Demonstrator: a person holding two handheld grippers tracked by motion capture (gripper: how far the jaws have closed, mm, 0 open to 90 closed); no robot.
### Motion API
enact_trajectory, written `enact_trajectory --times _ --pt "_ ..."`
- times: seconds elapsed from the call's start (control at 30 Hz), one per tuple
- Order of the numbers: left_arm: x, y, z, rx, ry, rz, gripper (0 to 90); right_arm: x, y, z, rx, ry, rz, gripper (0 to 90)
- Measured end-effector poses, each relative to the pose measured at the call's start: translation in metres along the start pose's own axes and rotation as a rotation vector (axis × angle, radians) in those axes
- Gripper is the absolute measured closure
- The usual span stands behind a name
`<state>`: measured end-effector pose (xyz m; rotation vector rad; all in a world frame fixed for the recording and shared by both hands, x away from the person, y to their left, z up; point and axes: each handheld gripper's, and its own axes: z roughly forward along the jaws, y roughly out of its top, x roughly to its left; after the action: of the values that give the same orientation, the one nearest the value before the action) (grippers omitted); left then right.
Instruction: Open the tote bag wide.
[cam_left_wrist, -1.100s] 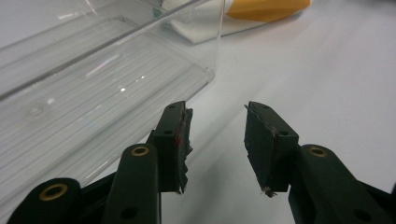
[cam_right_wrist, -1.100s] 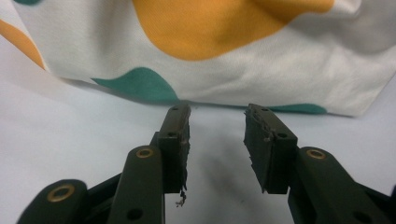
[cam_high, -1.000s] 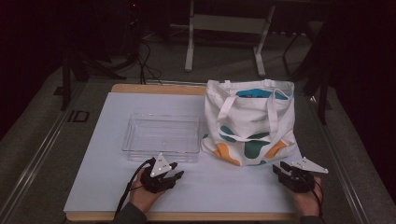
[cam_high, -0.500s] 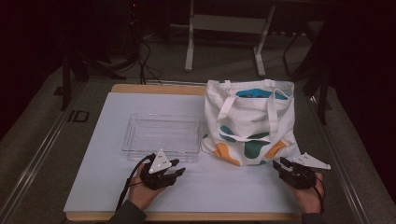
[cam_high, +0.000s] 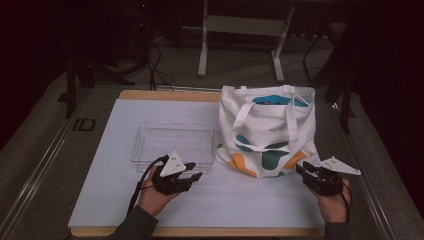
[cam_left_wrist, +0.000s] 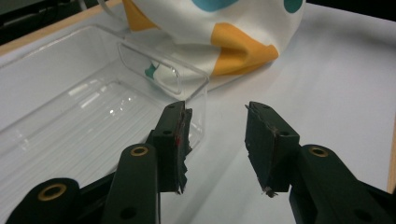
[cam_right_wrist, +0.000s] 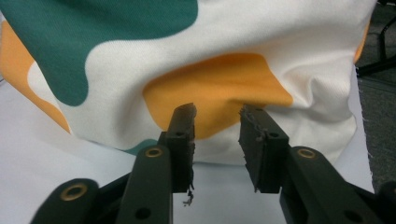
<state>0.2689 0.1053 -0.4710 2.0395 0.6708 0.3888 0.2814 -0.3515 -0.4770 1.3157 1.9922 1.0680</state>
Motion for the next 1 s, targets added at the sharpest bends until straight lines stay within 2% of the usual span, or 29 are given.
enact_trajectory --times 0.13,0.2,0.5,0.7,1.0 --pt "0.002 0.004 0.001 0.003 -0.003 0.006 58.3 0.001 0.006 0.001 0.005 -0.001 -0.021 70.5" --pt "0.004 0.006 0.001 -0.008 -0.006 -0.004 58.3 0.001 0.008 0.001 0.007 -0.003 -0.023 71.3" --pt "0.011 0.016 0.003 -0.007 -0.004 -0.003 58.3 -0.006 0.020 0.000 0.024 -0.028 -0.014 73.1" --pt "0.015 0.025 0.006 -0.016 -0.016 -0.015 58.5 -0.010 0.026 0.002 0.021 -0.034 -0.022 73.2" --pt "0.021 0.039 0.015 -0.023 -0.018 -0.009 58.5 -0.019 0.035 0.001 0.012 -0.050 -0.018 72.5"
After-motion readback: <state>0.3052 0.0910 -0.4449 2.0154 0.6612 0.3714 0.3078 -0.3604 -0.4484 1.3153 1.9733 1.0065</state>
